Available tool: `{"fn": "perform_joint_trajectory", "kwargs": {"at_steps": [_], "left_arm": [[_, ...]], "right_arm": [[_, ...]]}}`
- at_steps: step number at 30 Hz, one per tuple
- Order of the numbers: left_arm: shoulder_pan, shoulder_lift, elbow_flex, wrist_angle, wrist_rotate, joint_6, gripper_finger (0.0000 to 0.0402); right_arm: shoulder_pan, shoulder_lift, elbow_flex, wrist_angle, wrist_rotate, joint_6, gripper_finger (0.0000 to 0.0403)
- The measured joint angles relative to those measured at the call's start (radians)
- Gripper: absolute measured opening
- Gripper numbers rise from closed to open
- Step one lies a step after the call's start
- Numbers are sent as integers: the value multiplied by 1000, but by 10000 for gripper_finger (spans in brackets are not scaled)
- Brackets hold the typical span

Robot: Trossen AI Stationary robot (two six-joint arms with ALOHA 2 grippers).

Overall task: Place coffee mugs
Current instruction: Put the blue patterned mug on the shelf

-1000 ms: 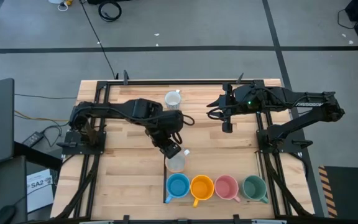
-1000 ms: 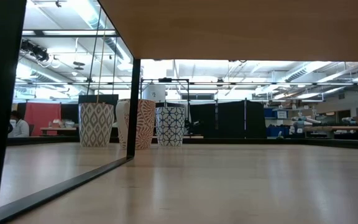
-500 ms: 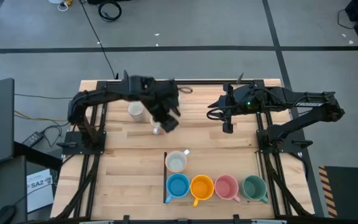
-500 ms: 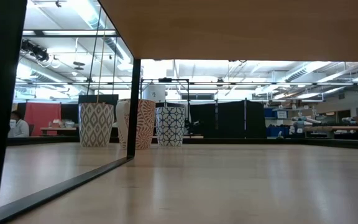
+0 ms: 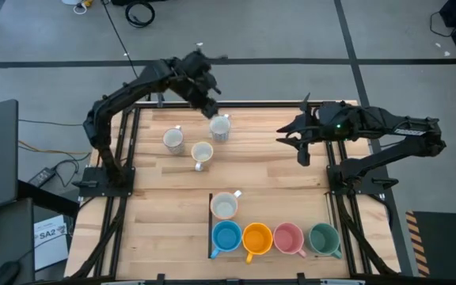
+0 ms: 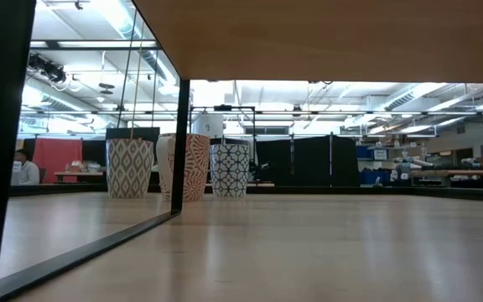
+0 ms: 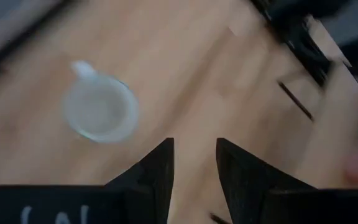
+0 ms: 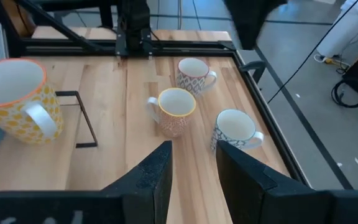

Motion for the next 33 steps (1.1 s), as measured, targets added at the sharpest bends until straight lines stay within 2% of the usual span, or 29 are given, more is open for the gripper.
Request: {"fn": "perform_joint_trajectory", "kwargs": {"at_steps": [4, 13, 22, 33], "left_arm": [[73, 12, 0, 21, -52, 64, 126], [158, 139, 0, 21, -61, 138, 126], [156, 278, 0, 7, -39, 198, 126], [131, 314, 0, -14, -29, 242, 126]], "right_arm": [[0, -2, 0, -1, 26, 1, 130], [-51, 10, 0, -37, 27, 48, 130], [-113, 10, 0, -94, 26, 68, 130], [-146, 10, 0, -101, 24, 68, 130]]}}
